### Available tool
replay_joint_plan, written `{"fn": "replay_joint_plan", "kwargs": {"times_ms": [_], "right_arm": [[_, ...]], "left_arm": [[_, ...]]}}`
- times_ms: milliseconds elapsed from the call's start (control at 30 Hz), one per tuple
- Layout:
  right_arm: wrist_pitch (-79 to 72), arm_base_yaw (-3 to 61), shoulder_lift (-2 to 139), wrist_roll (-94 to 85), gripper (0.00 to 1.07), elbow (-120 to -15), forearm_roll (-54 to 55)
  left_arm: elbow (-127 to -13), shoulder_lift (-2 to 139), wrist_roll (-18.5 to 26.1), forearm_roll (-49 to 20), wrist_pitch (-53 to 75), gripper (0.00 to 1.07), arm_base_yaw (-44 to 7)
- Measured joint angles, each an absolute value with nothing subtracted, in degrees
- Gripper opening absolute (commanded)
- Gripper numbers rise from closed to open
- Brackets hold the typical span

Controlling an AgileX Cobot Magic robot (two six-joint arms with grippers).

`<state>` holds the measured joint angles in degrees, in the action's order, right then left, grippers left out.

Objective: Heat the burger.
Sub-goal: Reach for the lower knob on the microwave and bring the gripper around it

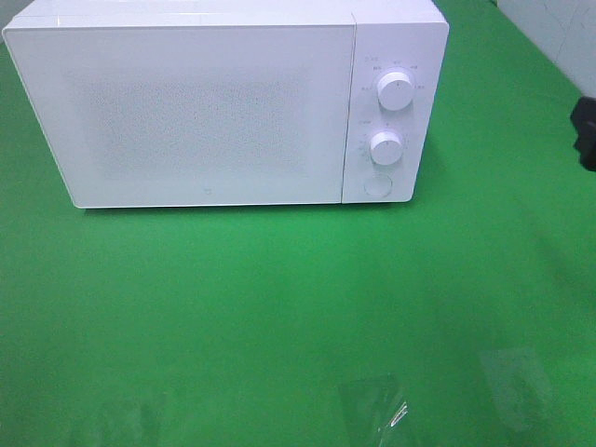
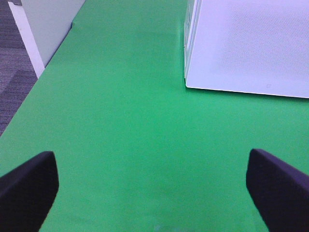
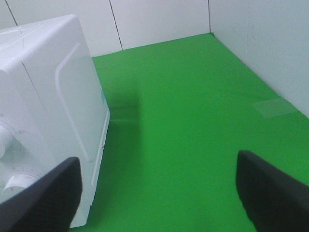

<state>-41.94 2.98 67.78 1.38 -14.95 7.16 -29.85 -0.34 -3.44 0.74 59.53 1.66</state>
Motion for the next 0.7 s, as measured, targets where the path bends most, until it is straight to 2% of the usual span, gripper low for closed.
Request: {"fn": "replay_joint_plan", "kwargs": {"times_ms": [33,67,100,133,167,200,267,300,333,367,400,700], "right_arm": [[-45.8,6.2,71.6,-3.5,0.86,-15.0,11.2],[-45.8,6.2,71.6,-3.5,0.86,-15.0,11.2],[-49.3,10.4,74.9,-10.0,0.85,-15.0,15.9],[-49.3,10.4,74.9,-10.0,0.85,-15.0,15.9],[-53.6,14.8,78.4,-15.1,0.85,-14.8,22.1],[-53.6,14.8,78.4,-15.1,0.85,-14.8,22.1],[-61.4,21.9,83.5,-19.1,0.84,-14.8,31.5],[-61.4,21.9,83.5,-19.1,0.84,-14.8,31.5],[-66.0,26.5,86.8,-19.8,0.83,-15.0,36.8],[-66.0,26.5,86.8,-19.8,0.83,-15.0,36.8],[-67.7,30.1,89.4,-19.8,0.83,-15.8,41.6],[-68.8,40.6,98.5,-20.1,0.81,-23.8,46.2]], "left_arm": [[-29.9,-0.3,-3.4,0.7,59.5,1.0,1.7],[-29.9,-0.3,-3.4,0.7,59.5,1.0,1.7],[-29.9,-0.3,-3.4,0.7,59.5,1.0,1.7],[-29.9,-0.3,-3.4,0.7,59.5,1.0,1.7],[-29.9,-0.3,-3.4,0.7,59.5,1.0,1.7],[-29.9,-0.3,-3.4,0.7,59.5,1.0,1.7],[-29.9,-0.3,-3.4,0.7,59.5,1.0,1.7],[-29.9,-0.3,-3.4,0.7,59.5,1.0,1.7],[-29.9,-0.3,-3.4,0.7,59.5,1.0,1.7],[-29.9,-0.3,-3.4,0.7,59.5,1.0,1.7],[-29.9,-0.3,-3.4,0.7,59.5,1.0,1.7],[-29.9,-0.3,-3.4,0.7,59.5,1.0,1.7]]}}
